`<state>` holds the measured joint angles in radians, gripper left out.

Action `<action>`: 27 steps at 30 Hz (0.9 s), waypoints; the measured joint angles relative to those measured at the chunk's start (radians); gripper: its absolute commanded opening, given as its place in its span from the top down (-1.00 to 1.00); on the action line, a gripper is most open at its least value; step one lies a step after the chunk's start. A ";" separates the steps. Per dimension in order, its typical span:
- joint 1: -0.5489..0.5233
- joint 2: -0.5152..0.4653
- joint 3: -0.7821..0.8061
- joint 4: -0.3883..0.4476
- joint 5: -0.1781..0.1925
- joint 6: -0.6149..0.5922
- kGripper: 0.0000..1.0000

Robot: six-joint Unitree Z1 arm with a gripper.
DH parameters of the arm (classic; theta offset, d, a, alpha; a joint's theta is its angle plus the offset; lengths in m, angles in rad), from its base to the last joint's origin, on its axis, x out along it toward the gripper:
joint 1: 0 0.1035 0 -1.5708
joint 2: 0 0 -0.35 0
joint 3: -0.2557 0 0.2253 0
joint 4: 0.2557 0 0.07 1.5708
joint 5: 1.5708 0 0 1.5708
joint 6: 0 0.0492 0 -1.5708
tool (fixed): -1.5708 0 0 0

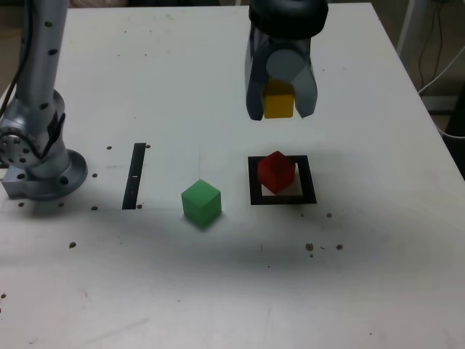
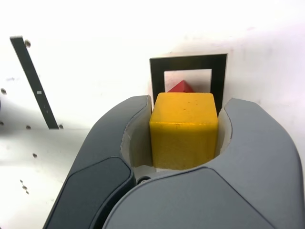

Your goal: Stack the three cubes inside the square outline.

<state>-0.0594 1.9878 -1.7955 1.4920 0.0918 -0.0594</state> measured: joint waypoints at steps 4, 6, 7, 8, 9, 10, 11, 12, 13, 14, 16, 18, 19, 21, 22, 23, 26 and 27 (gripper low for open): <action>-0.019 0.000 0.015 0.000 -0.013 -0.076 0.50; -0.028 0.000 0.037 -0.002 -0.027 -0.127 0.50; -0.029 0.000 0.049 -0.005 -0.035 -0.153 0.50; -0.029 0.000 0.058 -0.012 -0.044 -0.177 0.50; -0.030 0.000 0.059 -0.015 -0.046 -0.181 0.50; -0.032 0.000 0.059 -0.022 -0.052 -0.193 0.50; -0.034 -0.001 0.061 -0.031 -0.062 -0.217 0.50; -0.038 -0.001 0.064 -0.040 -0.075 -0.241 0.50; -0.043 -0.001 0.066 -0.047 -0.085 -0.258 0.50; -0.048 -0.001 0.065 -0.053 -0.093 -0.271 0.50; -0.054 -0.001 0.060 -0.056 -0.102 -0.284 0.50; -0.054 -0.001 0.061 -0.059 -0.106 -0.297 0.50; -0.054 -0.001 0.068 -0.067 -0.107 -0.301 0.50; -0.054 -0.004 0.100 -0.104 -0.112 -0.303 0.50; -0.054 -0.005 0.121 -0.128 -0.115 -0.304 0.50; -0.054 -0.007 0.148 -0.155 -0.121 -0.304 0.50; -0.052 -0.022 0.223 -0.225 -0.135 -0.304 0.50; -0.052 -0.026 0.237 -0.241 -0.137 -0.305 0.50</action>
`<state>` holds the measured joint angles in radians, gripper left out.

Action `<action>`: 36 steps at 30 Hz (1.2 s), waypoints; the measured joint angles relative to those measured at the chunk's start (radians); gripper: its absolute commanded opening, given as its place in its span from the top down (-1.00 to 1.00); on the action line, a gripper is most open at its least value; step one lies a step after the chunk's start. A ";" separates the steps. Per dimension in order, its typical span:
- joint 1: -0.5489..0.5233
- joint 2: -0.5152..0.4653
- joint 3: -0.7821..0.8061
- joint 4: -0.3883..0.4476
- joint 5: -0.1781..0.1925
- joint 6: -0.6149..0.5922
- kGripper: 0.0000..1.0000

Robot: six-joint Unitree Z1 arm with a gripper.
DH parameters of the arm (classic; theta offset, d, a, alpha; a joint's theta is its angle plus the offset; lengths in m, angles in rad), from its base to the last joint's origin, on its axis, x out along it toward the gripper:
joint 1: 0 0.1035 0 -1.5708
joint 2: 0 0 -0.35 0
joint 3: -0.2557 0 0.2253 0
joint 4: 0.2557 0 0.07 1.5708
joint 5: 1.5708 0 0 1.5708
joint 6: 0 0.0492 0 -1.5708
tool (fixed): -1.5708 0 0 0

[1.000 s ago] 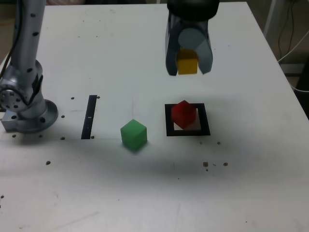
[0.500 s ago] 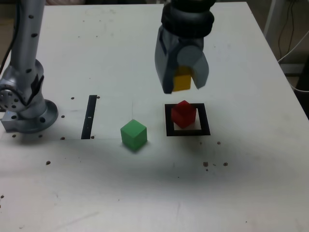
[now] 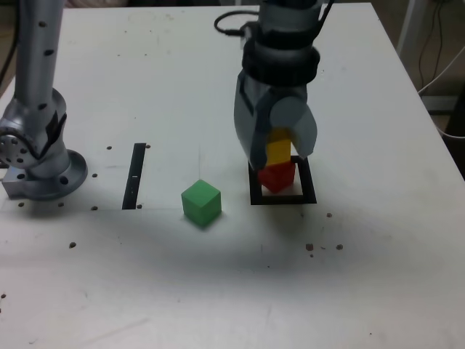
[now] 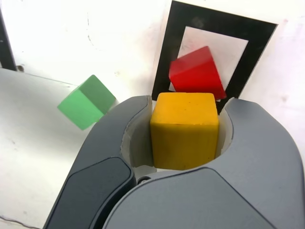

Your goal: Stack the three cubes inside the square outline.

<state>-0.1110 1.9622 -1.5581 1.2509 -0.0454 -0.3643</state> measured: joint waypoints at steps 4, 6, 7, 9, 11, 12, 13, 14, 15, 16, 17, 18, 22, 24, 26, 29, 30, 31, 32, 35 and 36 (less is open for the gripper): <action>0.000 -0.001 0.013 -0.014 -0.002 -0.004 0.50; 0.000 -0.001 0.012 -0.013 0.003 -0.006 0.50; 0.000 -0.002 0.011 -0.011 0.007 -0.006 0.50; 0.000 -0.002 0.006 -0.002 0.014 -0.006 0.50; 0.000 -0.002 0.002 0.004 0.025 -0.007 0.50; 0.000 -0.002 0.001 0.005 0.032 -0.008 0.50; 0.001 -0.001 0.001 0.005 0.035 -0.008 0.50; 0.001 0.002 0.001 0.007 0.042 -0.009 0.50; 0.001 0.008 0.000 0.010 0.051 -0.010 0.50; 0.001 0.016 0.000 0.012 0.057 -0.011 0.50; 0.001 0.023 0.000 0.012 0.057 -0.011 0.50; 0.001 0.029 -0.001 0.012 0.057 -0.011 0.50; 0.001 0.049 -0.017 0.013 0.062 -0.011 0.50; 0.001 0.052 -0.019 0.013 0.062 -0.011 0.50; 0.001 0.053 -0.022 0.013 0.061 -0.011 0.50; 0.001 0.054 -0.029 0.013 0.061 -0.011 0.50; 0.001 0.055 -0.030 0.013 0.061 -0.010 0.49; 0.001 0.056 -0.030 0.013 0.061 -0.009 0.47; 0.001 0.057 -0.030 0.013 0.061 -0.008 0.46; 0.001 0.060 -0.029 0.011 0.054 -0.008 0.41; 0.001 0.062 -0.027 0.010 0.049 -0.007 0.40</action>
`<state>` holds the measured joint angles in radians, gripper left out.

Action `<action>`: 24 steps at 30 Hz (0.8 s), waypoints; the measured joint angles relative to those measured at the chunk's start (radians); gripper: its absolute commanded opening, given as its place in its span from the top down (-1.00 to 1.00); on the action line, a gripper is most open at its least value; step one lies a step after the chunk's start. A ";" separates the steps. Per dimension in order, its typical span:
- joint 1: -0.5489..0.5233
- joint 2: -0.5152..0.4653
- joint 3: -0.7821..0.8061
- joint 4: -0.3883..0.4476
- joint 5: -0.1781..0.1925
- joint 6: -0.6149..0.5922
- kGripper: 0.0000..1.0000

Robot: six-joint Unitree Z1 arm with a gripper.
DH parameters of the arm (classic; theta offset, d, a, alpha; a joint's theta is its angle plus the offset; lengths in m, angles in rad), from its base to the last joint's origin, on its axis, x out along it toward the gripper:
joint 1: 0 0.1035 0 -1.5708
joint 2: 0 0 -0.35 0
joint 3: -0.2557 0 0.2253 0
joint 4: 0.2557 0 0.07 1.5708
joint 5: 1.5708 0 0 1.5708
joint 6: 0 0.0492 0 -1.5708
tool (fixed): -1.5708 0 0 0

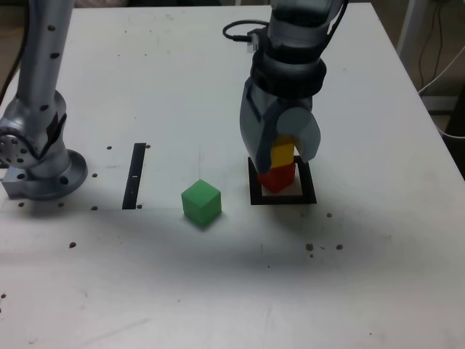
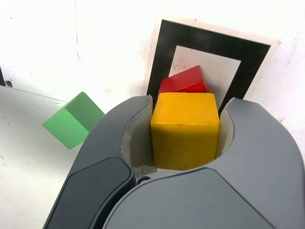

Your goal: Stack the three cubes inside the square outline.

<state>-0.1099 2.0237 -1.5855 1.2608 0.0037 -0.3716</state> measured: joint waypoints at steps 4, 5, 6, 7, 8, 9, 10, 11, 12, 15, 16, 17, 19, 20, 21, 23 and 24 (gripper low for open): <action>0.000 0.003 0.009 -0.001 -0.010 0.000 0.38; 0.000 0.003 0.009 -0.001 -0.011 0.000 0.37; 0.000 0.003 0.009 -0.001 -0.011 0.000 0.36; 0.000 0.003 0.009 -0.001 -0.012 0.000 0.33; 0.000 0.003 0.009 -0.001 -0.013 0.000 0.30; 0.000 0.003 0.009 -0.001 -0.014 0.000 0.28; 0.000 0.003 0.009 -0.001 -0.014 0.000 0.25; 0.000 0.003 0.009 -0.001 -0.015 0.001 0.23; 0.000 0.003 0.009 -0.001 -0.015 0.001 0.21; 0.000 0.003 0.008 -0.002 -0.015 0.001 0.12; 0.000 0.003 0.008 -0.002 -0.015 0.002 0.07; 0.000 0.003 0.007 -0.003 -0.015 0.003 0.00; 0.000 0.003 0.006 -0.003 -0.016 0.005 -0.22; 0.000 0.004 0.006 -0.003 -0.017 0.006 -0.34; 0.000 0.004 0.006 -0.004 -0.017 0.007 -0.46; 0.000 0.006 0.006 -0.005 -0.019 0.009 -0.70; 0.000 0.006 0.006 -0.007 -0.019 0.009 -0.82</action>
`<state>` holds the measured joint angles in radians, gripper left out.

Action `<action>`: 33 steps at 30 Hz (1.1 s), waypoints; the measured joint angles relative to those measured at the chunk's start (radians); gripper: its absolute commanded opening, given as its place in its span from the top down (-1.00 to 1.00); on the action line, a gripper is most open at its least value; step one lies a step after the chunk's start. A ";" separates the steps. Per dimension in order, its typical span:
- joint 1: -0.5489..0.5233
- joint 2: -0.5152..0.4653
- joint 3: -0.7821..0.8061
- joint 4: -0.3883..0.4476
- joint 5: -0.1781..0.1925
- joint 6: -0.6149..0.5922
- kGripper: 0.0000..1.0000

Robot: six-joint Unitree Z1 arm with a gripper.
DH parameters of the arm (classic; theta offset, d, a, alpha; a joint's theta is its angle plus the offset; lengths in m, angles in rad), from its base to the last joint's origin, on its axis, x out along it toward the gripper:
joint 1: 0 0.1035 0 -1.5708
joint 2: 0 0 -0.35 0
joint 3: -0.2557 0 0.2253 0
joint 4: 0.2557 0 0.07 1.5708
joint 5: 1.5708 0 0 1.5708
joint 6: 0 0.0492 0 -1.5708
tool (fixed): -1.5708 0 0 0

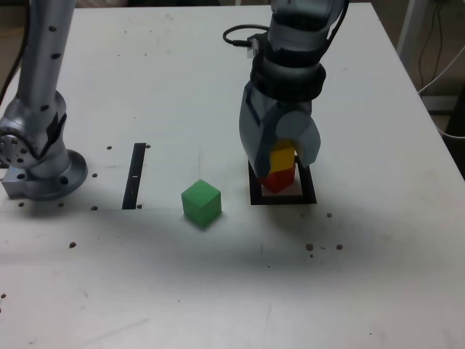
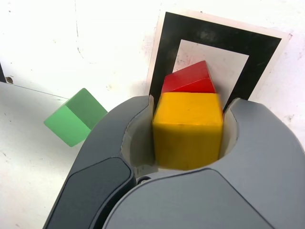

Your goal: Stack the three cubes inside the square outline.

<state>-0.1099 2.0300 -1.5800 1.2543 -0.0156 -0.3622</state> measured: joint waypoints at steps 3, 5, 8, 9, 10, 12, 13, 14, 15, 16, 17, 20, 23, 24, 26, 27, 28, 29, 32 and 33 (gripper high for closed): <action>0.000 0.000 0.000 -0.004 -0.001 0.002 -0.96; 0.000 0.000 0.001 -0.005 -0.001 0.003 -0.98; 0.000 0.000 0.001 -0.003 0.001 0.005 -0.99; 0.000 0.000 0.001 -0.001 0.001 0.005 -0.99; 0.000 0.000 0.001 0.003 0.002 0.005 -0.99; 0.000 0.000 0.001 0.009 0.004 0.005 -0.99; 0.000 0.000 0.000 0.011 0.005 0.005 -0.99; 0.000 -0.001 0.000 0.014 0.008 0.005 -0.99; -0.001 -0.003 -0.001 0.018 0.012 0.005 -0.99; -0.002 -0.009 -0.004 0.023 0.018 0.005 -0.99; -0.006 -0.018 -0.009 0.031 0.025 0.005 -0.99; -0.023 -0.065 -0.051 0.063 0.054 0.032 -0.99; -0.037 -0.108 -0.075 0.108 0.069 0.093 -0.99; -0.039 -0.117 -0.071 0.120 0.069 0.103 -0.99; -0.045 -0.142 -0.048 0.141 0.072 0.118 -0.99; -0.051 -0.159 -0.031 0.149 0.074 0.122 -0.99; -0.058 -0.178 -0.015 0.153 0.075 0.126 -0.99; -0.066 -0.200 0.000 0.154 0.076 0.131 -0.99; -0.093 -0.260 0.048 0.153 0.076 0.143 -0.99; -0.095 -0.266 0.052 0.153 0.076 0.144 -0.99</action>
<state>-0.2052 1.7635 -1.5279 1.4071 0.0600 -0.2177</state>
